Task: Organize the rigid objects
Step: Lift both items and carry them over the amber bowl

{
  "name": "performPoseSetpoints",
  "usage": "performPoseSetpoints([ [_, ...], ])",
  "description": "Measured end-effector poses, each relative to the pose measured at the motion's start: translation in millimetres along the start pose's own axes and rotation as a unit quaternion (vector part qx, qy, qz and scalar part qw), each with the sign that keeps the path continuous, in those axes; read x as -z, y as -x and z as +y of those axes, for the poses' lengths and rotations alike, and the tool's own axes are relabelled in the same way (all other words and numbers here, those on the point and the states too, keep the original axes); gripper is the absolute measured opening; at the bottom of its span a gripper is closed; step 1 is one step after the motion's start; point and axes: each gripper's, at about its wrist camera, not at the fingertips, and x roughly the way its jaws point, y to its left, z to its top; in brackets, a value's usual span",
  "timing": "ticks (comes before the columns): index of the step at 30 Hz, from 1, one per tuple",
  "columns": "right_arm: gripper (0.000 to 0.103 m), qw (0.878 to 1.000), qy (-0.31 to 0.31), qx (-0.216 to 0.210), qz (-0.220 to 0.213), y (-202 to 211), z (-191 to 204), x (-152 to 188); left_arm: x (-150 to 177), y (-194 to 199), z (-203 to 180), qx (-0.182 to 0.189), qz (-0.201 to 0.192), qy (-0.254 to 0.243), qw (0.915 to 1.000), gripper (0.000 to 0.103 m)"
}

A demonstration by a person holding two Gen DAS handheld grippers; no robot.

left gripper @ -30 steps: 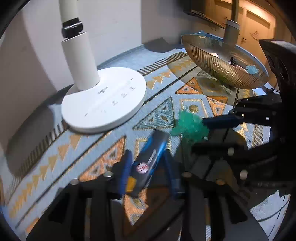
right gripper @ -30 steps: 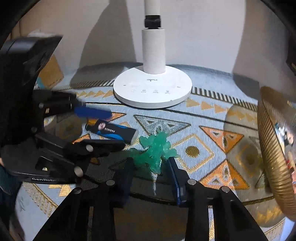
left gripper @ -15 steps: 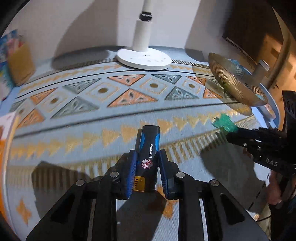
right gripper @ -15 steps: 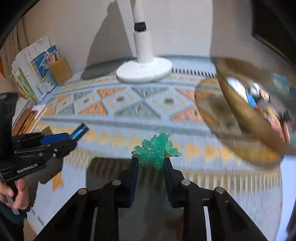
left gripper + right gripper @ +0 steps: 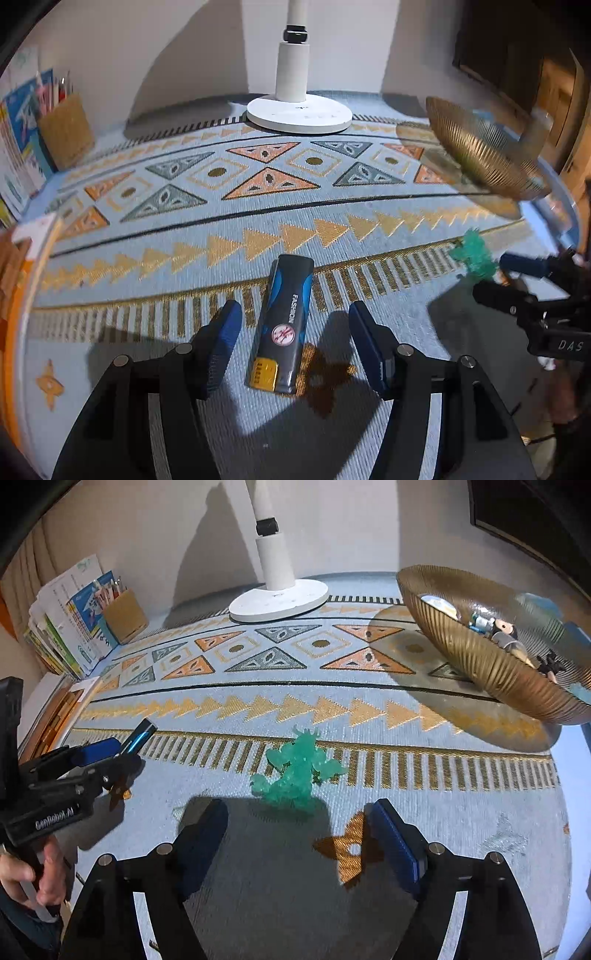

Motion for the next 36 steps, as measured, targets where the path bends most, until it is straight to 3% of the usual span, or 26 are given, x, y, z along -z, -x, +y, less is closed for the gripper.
performPoseSetpoints([
  [1,0.076,1.0,0.005,0.009,0.001,-1.7,2.2,-1.8,0.0,-0.6,-3.0,-0.009,0.0,-0.006,0.9999,0.058],
  [3,0.061,0.999,0.022,0.049,0.002,-7.2,11.5,-6.3,-2.6,-1.1,-8.5,-0.006,-0.003,-0.009,0.9999,0.044],
  [5,0.041,0.998,0.04,0.052,-0.002,-7.4,20.1,-7.1,-3.9,-0.3,-12.2,-0.003,-0.006,-0.013,0.9999,0.021],
  [9,0.04,0.997,0.059,0.038,-0.012,-2.3,32.2,-3.9,-8.0,12.7,-11.4,0.039,-0.026,0.007,0.9989,0.02],
  [12,0.04,0.998,0.051,0.015,-0.046,20.1,31.8,-9.0,-16.7,39.4,-9.7,0.058,-0.062,0.01,0.9963,0.02],
  [15,0.04,0.995,0.049,0.026,-0.084,46.7,29.5,-18.9,-28.7,65.8,-6.6,0.071,-0.09,0.017,0.9932,0.015],
  [21,0.04,0.984,0.034,0.055,-0.164,108.9,7.4,-42.5,-59.2,106.3,-10.7,0.075,-0.142,0.005,0.9869,0.015],
  [24,0.04,0.98,0.015,0.068,-0.187,130.4,-15.3,-51.8,-69.9,111.6,-6.6,0.071,-0.147,0.0,0.9866,0.015],
  [25,0.04,0.98,0.011,0.07,-0.188,132.0,-19.7,-52.9,-69.9,109.0,-1.5,0.071,-0.139,0.006,0.9876,0.015],
  [27,0.04,0.98,0.0,0.071,-0.186,133.4,-29.4,-51.2,-60.7,93.9,12.7,0.07,-0.104,0.026,0.9917,0.026],
  [29,0.04,0.983,-0.009,0.059,-0.174,127.2,-36.8,-46.3,-46.7,74.6,20.7,0.056,-0.071,0.033,0.9953,0.064],
  [31,0.04,0.986,-0.018,0.046,-0.157,114.4,-42.1,-41.9,-32.2,48.5,19.8,0.043,-0.039,0.007,0.9983,0.069],
  [33,0.04,0.989,-0.024,0.038,-0.139,102.0,-45.7,-37.4,-25.1,17.3,10.6,0.013,0.022,-0.038,0.9989,0.069],
  [36,0.04,0.991,-0.03,0.029,-0.126,91.6,-48.0,-34.7,-22.1,-4.2,0.1,-0.012,0.043,-0.084,0.9955,0.068],
])
